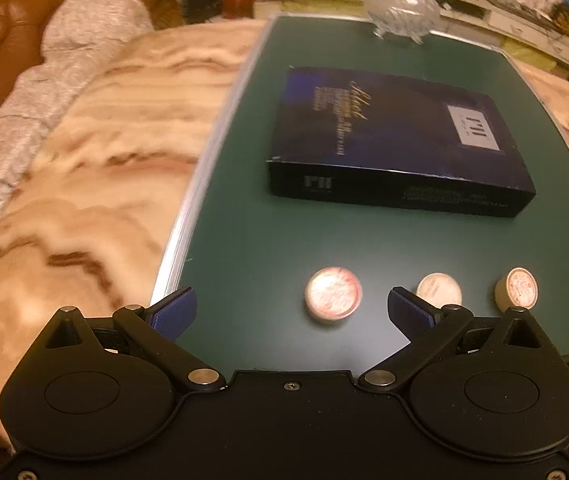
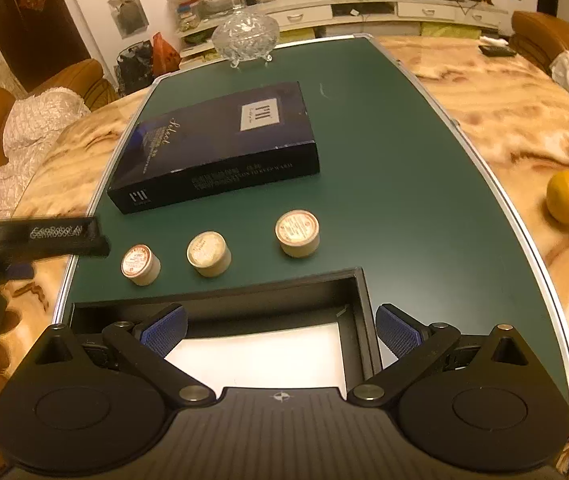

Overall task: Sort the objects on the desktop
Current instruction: 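Close the left tool on the red-labelled round jar, then carry the jar with the left tool into the black tray, lower it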

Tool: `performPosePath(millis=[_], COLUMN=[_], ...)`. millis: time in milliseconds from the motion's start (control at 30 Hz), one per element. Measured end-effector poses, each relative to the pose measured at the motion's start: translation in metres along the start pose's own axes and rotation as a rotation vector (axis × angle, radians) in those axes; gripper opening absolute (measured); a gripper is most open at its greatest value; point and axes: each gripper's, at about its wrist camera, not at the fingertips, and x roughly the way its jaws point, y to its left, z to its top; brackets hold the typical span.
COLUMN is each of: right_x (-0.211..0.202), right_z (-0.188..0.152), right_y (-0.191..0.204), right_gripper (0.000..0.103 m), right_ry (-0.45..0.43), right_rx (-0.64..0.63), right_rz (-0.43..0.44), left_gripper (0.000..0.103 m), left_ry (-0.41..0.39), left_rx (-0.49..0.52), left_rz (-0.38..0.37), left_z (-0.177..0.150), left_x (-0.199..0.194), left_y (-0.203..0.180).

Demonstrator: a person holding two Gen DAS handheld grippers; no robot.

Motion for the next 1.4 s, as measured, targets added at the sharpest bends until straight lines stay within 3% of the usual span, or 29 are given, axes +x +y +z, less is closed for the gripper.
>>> performPosePath(millis=[100, 367, 600, 733, 933, 1033, 1400], right_x=[-0.001, 0.0, 0.002, 0.003, 0.006, 0.007, 0.004], right_z=[-0.005, -0.013, -0.019, -0.022, -0.025, -0.026, -0.027], right_y=[-0.003, -0.006, -0.007, -0.007, -0.008, -0.009, -0.014], right_gripper=[0.103, 0.103, 0.103, 0.103, 0.103, 0.103, 0.103], right_ry=[-0.002, -0.004, -0.005, -0.002, 0.006, 0.01, 0.006], right_rx=[-0.002, -0.019, -0.026, -0.022, -0.012, -0.006, 0.017], right_rz=[-0.009, -0.015, -0.015, -0.012, -0.012, -0.015, -0.022], left_gripper=[0.103, 0.086, 0.076, 0.059, 0.045, 0.041, 0.041], left_ry=[0.01, 0.037, 0.058, 0.079, 0.095, 0.103, 0.075], left_rx=[0.027, 0.015, 0.033, 0.036, 0.033, 0.036, 0.039], left_rz=[-0.033, -0.087, -0.074, -0.09, -0.101, -0.11, -0.112], left_z=[0.001, -0.002, 0.0, 0.002, 0.002, 0.003, 0.005], left_x=[0.017, 0.044, 0.057, 0.065, 0.071, 0.072, 0.05], left_y=[-0.008, -0.01, -0.011, -0.011, -0.01, -0.009, -0.006])
